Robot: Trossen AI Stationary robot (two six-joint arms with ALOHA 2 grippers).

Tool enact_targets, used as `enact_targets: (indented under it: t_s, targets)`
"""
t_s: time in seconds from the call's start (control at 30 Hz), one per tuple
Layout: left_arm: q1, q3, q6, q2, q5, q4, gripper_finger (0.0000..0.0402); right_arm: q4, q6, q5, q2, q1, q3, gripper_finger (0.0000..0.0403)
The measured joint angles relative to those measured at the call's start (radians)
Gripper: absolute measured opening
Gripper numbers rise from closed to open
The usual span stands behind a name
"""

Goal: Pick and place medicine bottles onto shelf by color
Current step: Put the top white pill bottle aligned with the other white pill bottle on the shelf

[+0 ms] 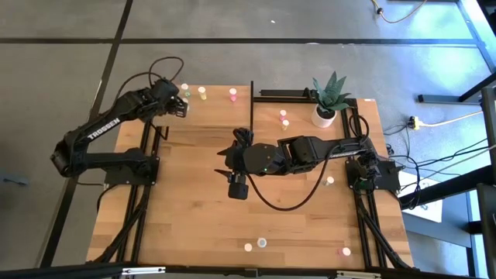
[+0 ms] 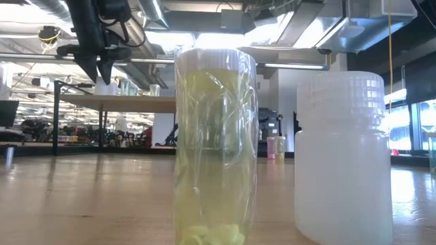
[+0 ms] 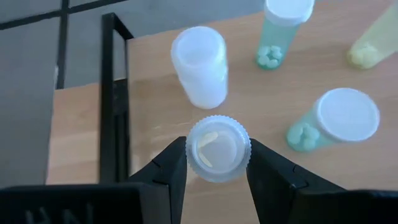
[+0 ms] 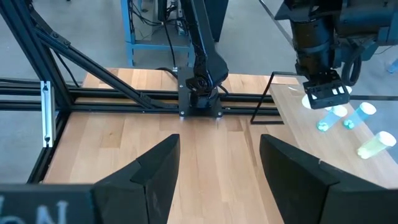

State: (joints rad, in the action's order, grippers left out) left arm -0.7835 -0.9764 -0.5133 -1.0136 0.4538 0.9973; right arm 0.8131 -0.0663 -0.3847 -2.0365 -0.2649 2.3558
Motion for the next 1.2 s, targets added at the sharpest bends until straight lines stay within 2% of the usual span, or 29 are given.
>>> enact_targets:
  t_s: [0.6, 1.2]
  targets:
    - [-0.003, 0.000, -0.001, -0.002, -0.024, -0.014, 0.0128, 0.000, 0.000, -0.041, 0.000, 0.000, 0.000, 0.0223]
    - [-0.002, 0.000, 0.003, -0.002, 0.005, -0.014, 0.0140, 0.000, 0.000, -0.041, 0.000, 0.000, 0.000, 0.0223]
